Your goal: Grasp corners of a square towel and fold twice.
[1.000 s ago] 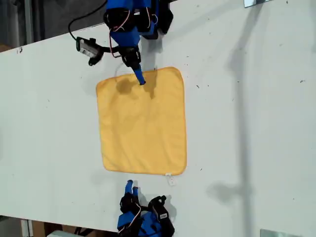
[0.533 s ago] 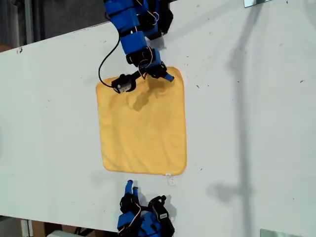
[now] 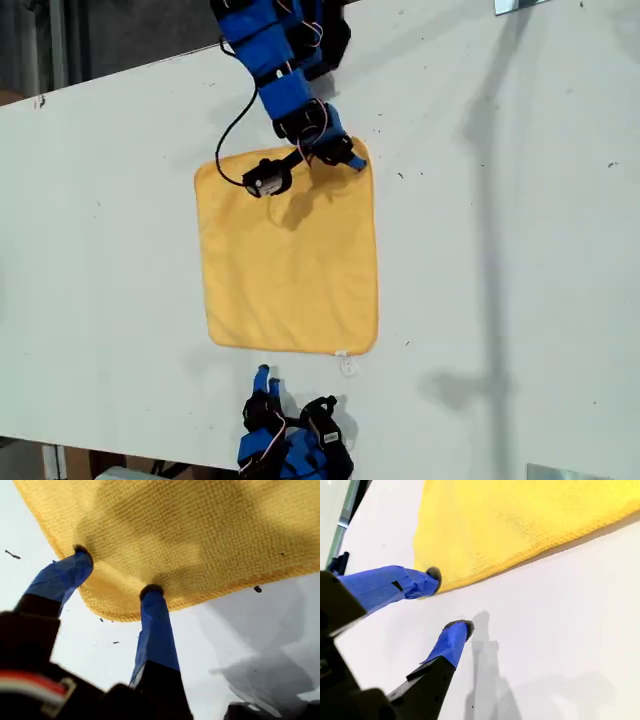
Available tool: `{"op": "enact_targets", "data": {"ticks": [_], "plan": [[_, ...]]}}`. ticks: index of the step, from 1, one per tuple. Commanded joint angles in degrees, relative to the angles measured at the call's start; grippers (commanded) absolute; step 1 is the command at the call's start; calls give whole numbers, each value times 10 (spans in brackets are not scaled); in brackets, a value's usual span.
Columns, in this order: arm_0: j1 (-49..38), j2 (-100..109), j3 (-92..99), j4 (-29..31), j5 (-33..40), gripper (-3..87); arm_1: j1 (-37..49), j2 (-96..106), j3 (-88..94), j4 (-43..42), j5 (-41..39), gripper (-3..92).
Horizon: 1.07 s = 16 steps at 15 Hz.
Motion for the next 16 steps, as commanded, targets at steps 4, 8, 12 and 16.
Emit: {"op": "enact_targets", "data": {"ticks": [4,8,12,16], "plan": [[11,3,-1,0,-7,138,-33,-184,-148,0,11,193],[25,3,-6,0,-3,137,-34,-167,-156,-3,15,-1],[207,-105,-92,-5,-139,122,-11,-134,-156,12,-4,-1],[399,-526,-254,-144,-301,144,-4,-154,-152,7,-6,-1]]}}
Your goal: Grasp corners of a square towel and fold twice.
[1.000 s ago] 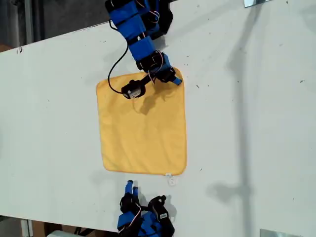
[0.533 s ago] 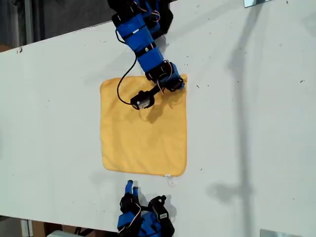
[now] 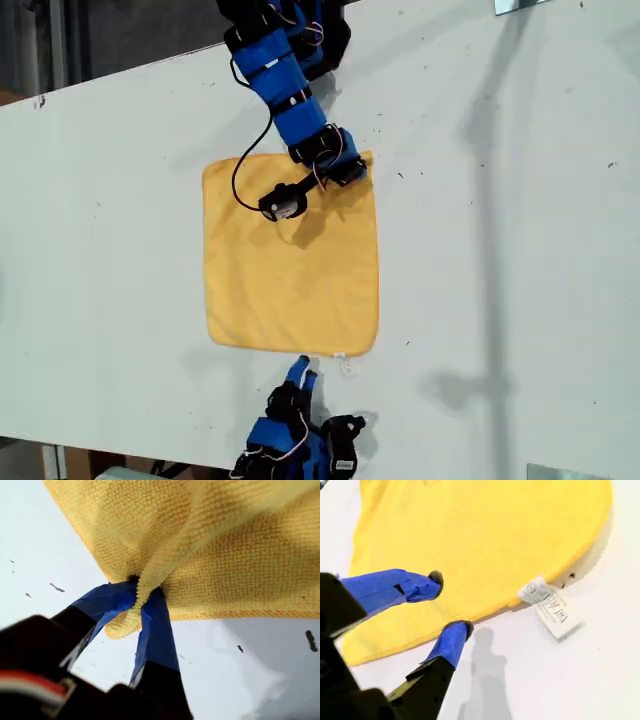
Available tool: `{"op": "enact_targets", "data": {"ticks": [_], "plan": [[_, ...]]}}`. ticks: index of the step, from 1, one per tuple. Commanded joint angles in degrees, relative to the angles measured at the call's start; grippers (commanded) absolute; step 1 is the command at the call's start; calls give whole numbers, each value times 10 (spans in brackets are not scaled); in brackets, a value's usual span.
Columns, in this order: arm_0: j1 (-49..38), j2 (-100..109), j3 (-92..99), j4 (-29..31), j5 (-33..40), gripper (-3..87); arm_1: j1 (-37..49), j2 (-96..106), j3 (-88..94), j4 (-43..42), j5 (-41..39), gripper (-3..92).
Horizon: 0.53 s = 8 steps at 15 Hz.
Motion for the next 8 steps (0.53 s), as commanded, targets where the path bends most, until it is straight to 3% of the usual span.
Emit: {"op": "enact_targets", "data": {"ticks": [1,5,8], "plan": [[92,-288,-134,-83,-112,156,11,-3,-4,-3,-9,-1],[171,-515,-210,-172,-259,180,7,-6,9,-25,-9,-1],[202,-596,-218,-232,-313,177,5,-5,13,-27,-10,-1]]}}
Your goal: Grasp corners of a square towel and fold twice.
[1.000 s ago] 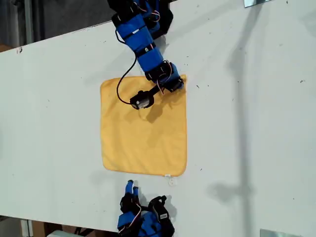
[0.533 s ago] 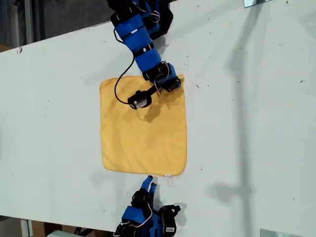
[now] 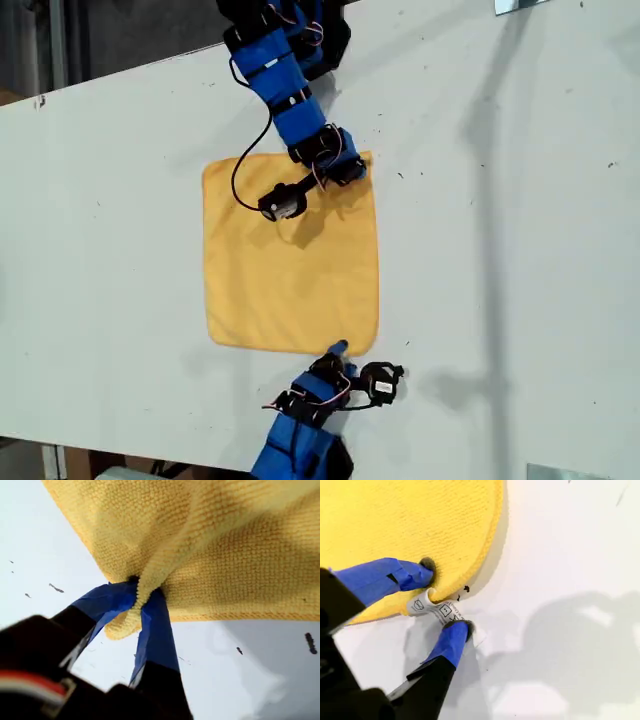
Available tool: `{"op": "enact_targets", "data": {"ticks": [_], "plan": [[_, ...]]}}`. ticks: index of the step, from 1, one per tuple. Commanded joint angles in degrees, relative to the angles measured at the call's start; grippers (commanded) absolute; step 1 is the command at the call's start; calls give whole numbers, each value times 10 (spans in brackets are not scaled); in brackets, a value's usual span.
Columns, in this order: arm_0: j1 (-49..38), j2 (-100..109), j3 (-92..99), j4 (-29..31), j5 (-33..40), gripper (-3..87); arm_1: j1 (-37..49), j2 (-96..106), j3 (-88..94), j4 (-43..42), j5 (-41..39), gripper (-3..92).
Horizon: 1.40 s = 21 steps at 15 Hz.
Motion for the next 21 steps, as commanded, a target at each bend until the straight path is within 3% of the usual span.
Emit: {"op": "enact_targets", "data": {"ticks": [1,2,3,6,9,12,15,18,21], "plan": [[15,-57,-28,-69,-17,161,3,-2,9,-9,-6,-1],[12,-88,-42,-87,-5,40,2,-2,10,-10,-4,-1],[12,-113,-69,-89,11,-4,-1,1,10,-10,-4,-1],[-1,-185,-242,74,74,-4,-4,40,11,-1,0,-1],[-18,-175,-294,111,134,-4,15,83,11,23,-7,-1],[-40,-148,-389,245,197,-4,48,214,-9,95,-26,-1],[-79,-83,-426,276,311,-4,89,316,-8,129,-57,-1],[-152,38,-416,320,403,-4,184,376,-9,157,-120,-1],[-296,115,-421,338,529,-4,355,442,-41,187,-214,-1]]}}
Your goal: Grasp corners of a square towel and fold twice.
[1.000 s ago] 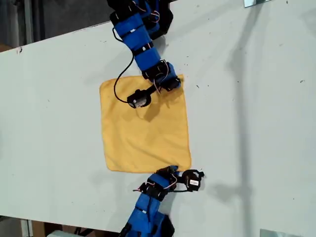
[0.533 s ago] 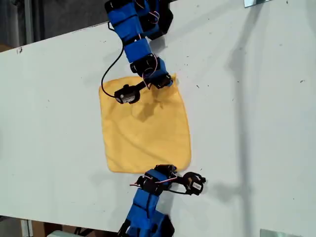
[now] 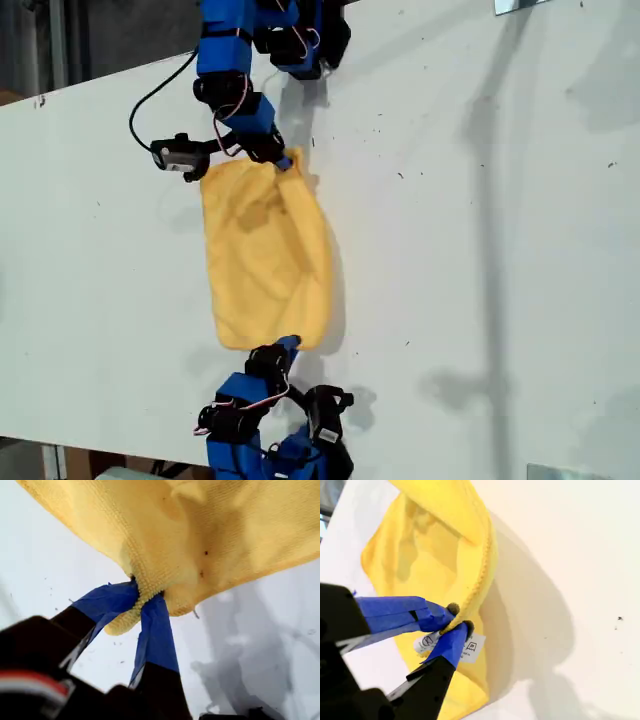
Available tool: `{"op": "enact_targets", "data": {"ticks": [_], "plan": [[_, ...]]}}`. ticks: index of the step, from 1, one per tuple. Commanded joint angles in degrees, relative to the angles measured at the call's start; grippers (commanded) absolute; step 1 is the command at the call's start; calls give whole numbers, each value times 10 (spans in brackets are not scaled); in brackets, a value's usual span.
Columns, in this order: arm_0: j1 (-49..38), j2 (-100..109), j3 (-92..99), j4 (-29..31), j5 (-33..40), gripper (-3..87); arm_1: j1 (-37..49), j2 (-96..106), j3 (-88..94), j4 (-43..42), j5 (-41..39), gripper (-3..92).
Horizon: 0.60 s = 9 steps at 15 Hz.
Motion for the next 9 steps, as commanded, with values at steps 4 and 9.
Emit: {"op": "enact_targets", "data": {"ticks": [4,9], "plan": [[-277,27,-66,-26,205,-4,250,-60,-205,-10,-129,-1],[-500,-64,-68,-212,339,-4,410,-242,-309,-191,-157,-1]]}}
